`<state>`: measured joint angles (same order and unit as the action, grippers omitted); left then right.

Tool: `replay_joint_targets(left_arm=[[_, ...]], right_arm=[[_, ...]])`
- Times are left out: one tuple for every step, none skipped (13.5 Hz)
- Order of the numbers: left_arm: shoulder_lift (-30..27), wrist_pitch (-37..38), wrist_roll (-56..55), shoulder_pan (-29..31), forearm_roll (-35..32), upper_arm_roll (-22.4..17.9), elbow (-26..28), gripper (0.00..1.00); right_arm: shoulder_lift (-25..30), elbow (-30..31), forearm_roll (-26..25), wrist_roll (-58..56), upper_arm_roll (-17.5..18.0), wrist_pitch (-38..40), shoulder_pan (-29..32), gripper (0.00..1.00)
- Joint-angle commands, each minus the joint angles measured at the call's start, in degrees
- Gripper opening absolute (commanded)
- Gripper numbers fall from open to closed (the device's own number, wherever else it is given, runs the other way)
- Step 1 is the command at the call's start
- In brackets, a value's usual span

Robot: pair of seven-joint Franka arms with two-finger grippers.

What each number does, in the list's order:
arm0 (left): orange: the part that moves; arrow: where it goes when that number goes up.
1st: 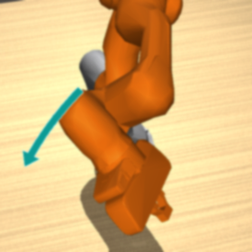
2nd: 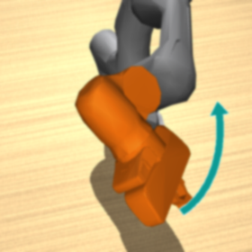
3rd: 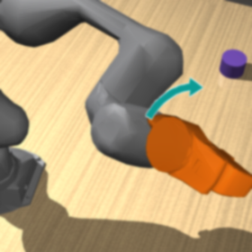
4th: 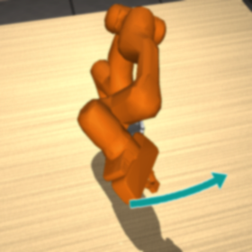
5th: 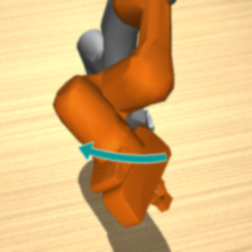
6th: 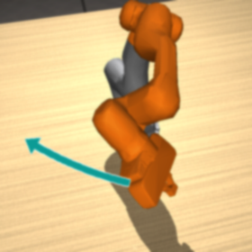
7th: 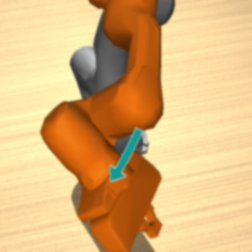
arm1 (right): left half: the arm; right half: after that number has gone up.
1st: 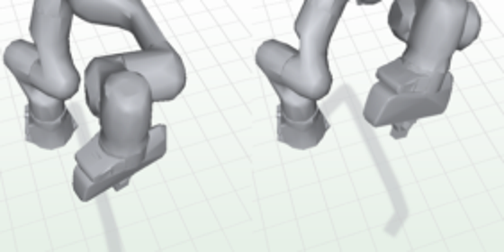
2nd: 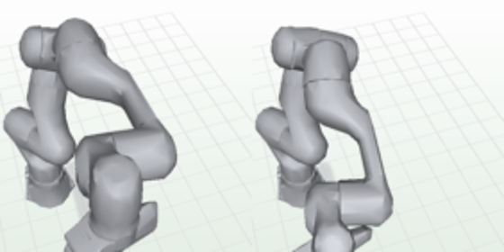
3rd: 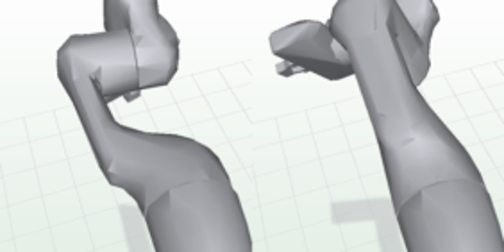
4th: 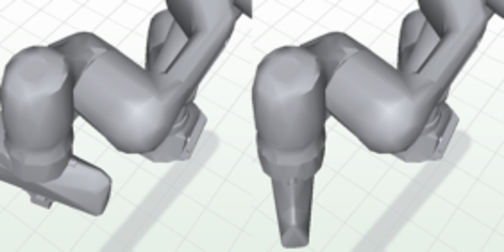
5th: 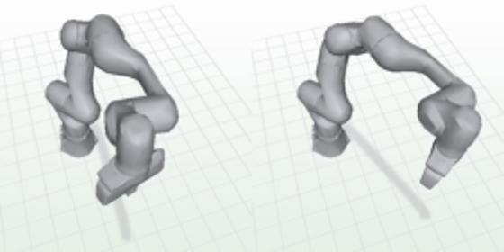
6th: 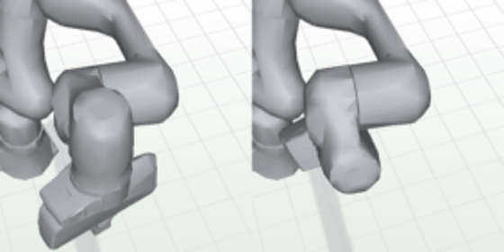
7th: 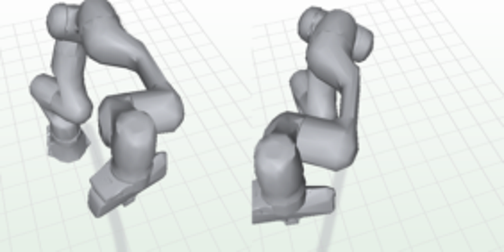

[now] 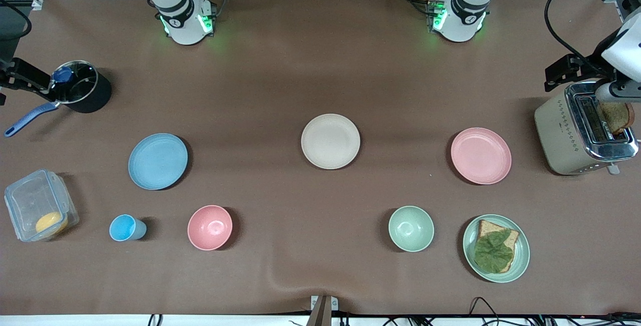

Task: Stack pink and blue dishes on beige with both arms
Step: 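Reach the left gripper down to the rim of the pink plate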

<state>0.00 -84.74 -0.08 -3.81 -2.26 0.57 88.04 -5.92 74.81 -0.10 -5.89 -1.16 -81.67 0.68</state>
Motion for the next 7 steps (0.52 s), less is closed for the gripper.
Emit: replay_joint_targets(left_arm=[[-0.3,1.2,0.9,-0.7,1.3,-0.4,-0.9,1.0],[-0.3,1.3,0.8,-0.6,1.1,-0.5,-1.1,1.0],[0.3,1.2,0.4,-0.3,0.3,-0.7,-1.1,1.0],[1.7,1.2,1.0,0.4,0.4,-1.0,-1.0,1.0],[3.0,0.9,1.2,1.3,0.5,-0.9,-0.8,1.0],[4.9,0.1,1.3,3.2,1.5,-0.8,-0.2,1.0],[6.9,-1.8,1.2,3.9,2.0,-0.8,0.8,1.0]], right_arm=[[1.5,1.7,-0.9,0.3,0.2,0.5,-0.1,1.0],[1.5,1.7,-0.9,0.3,0.3,0.5,-0.2,1.0],[1.5,1.7,-0.8,0.4,0.2,0.5,-0.2,1.0],[1.5,1.6,-0.7,0.4,0.3,0.5,-0.3,1.0],[1.7,1.6,-0.8,0.3,0.3,0.6,-0.8,1.0],[1.7,1.6,-0.8,0.4,0.3,1.0,-0.9,1.0],[1.7,1.4,-0.6,0.4,0.3,1.1,-0.9,1.0]])
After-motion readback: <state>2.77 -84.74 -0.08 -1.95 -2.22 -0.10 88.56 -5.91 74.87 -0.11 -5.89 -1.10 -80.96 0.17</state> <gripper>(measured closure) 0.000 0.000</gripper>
